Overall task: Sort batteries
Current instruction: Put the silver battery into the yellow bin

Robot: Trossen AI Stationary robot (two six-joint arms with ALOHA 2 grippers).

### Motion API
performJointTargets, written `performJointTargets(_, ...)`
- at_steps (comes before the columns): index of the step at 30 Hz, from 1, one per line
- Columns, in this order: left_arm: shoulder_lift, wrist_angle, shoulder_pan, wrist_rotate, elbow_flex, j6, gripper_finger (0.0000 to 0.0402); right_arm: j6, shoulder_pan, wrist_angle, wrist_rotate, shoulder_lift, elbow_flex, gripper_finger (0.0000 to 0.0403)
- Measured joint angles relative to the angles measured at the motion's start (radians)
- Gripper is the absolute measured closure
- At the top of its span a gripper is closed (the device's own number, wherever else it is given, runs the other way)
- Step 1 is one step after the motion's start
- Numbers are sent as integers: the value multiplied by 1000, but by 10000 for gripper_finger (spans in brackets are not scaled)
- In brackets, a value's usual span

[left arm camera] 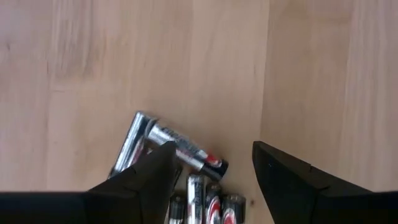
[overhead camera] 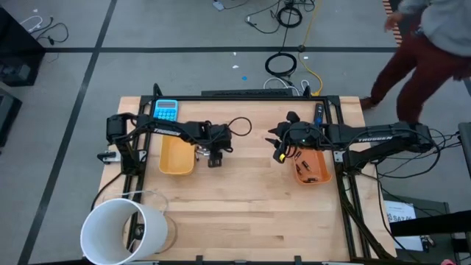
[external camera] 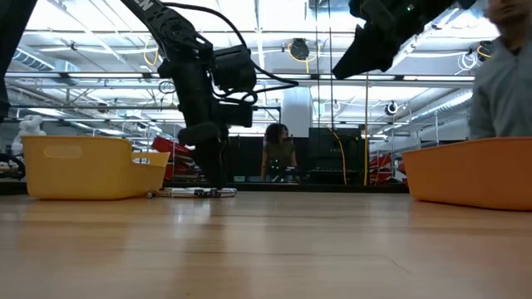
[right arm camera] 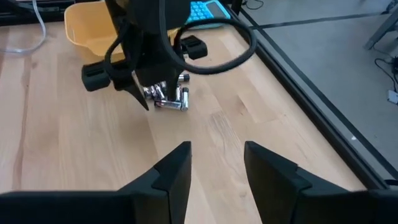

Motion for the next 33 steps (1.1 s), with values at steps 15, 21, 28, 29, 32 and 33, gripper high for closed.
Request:
performJointTargets(15, 59, 25, 10, -16, 5, -25, 179, 27, 57, 91, 6, 13, -54, 264)
performJointTargets(21, 62, 72, 9, -25, 3, -26, 207, 102, 129, 125, 79, 50, -54, 264)
performJointTargets(28, 65, 124, 9, -89, 4, -79, 283, 45, 213, 248, 135, 191, -54, 264)
performJointTargets(29, 65, 125, 8, -97, 4, -79, 301, 31, 216, 256, 131, 204, -54, 264)
performJointTargets(32, 64, 135, 2, -109, 4, -99, 361, 27, 216, 257, 110, 211, -54, 264)
performJointTargets(33, 61, 144, 0, -111, 6, -104, 377, 29, 216, 255, 109, 207, -54, 264)
